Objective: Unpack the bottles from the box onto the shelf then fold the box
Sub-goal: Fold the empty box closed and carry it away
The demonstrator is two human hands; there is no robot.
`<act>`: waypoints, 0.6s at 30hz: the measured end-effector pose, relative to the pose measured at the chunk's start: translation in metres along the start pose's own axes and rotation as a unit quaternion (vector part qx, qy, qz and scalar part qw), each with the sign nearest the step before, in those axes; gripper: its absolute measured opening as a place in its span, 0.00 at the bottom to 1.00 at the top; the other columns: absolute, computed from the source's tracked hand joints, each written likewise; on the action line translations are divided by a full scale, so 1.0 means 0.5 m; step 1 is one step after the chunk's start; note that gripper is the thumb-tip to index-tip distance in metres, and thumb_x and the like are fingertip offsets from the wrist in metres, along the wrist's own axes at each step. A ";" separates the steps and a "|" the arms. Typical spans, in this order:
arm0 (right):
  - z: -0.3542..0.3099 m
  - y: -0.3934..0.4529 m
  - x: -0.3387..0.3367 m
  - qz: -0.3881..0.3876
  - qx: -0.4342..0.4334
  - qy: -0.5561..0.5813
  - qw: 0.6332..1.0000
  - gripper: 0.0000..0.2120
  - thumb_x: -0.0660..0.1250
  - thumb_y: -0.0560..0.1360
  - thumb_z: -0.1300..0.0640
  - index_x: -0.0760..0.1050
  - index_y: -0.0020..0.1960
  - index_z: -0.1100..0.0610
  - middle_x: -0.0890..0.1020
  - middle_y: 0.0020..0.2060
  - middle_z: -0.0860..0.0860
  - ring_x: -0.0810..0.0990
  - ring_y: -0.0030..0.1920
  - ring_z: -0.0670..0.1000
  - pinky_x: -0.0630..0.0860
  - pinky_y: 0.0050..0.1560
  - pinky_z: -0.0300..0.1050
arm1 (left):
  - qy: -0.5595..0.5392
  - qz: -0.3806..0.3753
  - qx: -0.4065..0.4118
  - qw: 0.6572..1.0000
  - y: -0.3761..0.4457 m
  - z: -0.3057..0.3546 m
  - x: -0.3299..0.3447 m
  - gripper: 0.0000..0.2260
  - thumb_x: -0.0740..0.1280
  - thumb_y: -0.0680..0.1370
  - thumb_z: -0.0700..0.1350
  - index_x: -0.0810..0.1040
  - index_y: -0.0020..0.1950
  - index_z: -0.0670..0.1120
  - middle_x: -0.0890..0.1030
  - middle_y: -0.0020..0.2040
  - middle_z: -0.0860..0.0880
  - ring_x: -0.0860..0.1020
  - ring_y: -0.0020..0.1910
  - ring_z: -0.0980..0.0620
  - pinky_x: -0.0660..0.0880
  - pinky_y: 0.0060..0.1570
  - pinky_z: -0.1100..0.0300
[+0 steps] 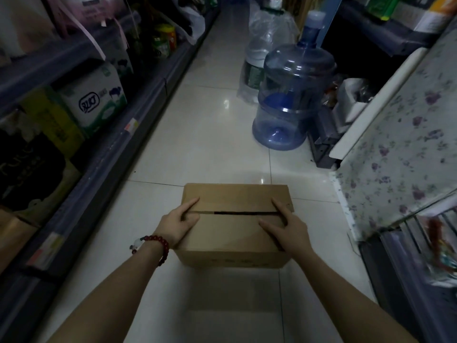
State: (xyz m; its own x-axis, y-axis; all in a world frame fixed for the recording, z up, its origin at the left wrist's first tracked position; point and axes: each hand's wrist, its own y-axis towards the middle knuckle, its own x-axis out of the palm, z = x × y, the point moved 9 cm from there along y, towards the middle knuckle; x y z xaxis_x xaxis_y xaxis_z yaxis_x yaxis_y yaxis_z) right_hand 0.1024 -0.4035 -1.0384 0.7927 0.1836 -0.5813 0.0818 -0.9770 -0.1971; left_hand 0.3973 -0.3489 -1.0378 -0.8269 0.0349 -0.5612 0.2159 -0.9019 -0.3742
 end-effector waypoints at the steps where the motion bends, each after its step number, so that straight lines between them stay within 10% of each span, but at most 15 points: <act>1: -0.021 -0.011 -0.018 0.001 0.001 -0.002 1.000 0.33 0.72 0.70 0.43 0.63 0.72 0.38 0.74 0.64 0.54 0.74 0.63 0.55 0.71 0.60 0.43 | -0.010 -0.006 -0.007 1.000 -0.014 0.020 -0.012 0.23 0.64 0.78 0.51 0.64 0.71 0.63 0.70 0.71 0.45 0.71 0.66 0.43 0.67 0.68 0.53; 18: -0.766 -0.227 -0.507 -0.025 -0.003 -0.006 1.000 0.28 0.71 0.73 0.47 0.67 0.72 0.44 0.73 0.68 0.53 0.73 0.65 0.54 0.72 0.62 0.46 | -0.058 -0.024 -0.026 0.998 -0.403 0.632 -0.550 0.25 0.66 0.77 0.50 0.63 0.72 0.63 0.65 0.73 0.45 0.67 0.69 0.44 0.63 0.69 0.54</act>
State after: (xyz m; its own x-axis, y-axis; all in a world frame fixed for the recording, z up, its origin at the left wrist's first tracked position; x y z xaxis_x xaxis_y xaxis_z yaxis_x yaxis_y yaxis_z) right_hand 0.1238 -0.3806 -0.5664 0.7807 0.2330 -0.5799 0.1240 -0.9672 -0.2216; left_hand 0.4172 -0.3127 -0.5749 -0.8910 0.0240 -0.4535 0.1995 -0.8765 -0.4382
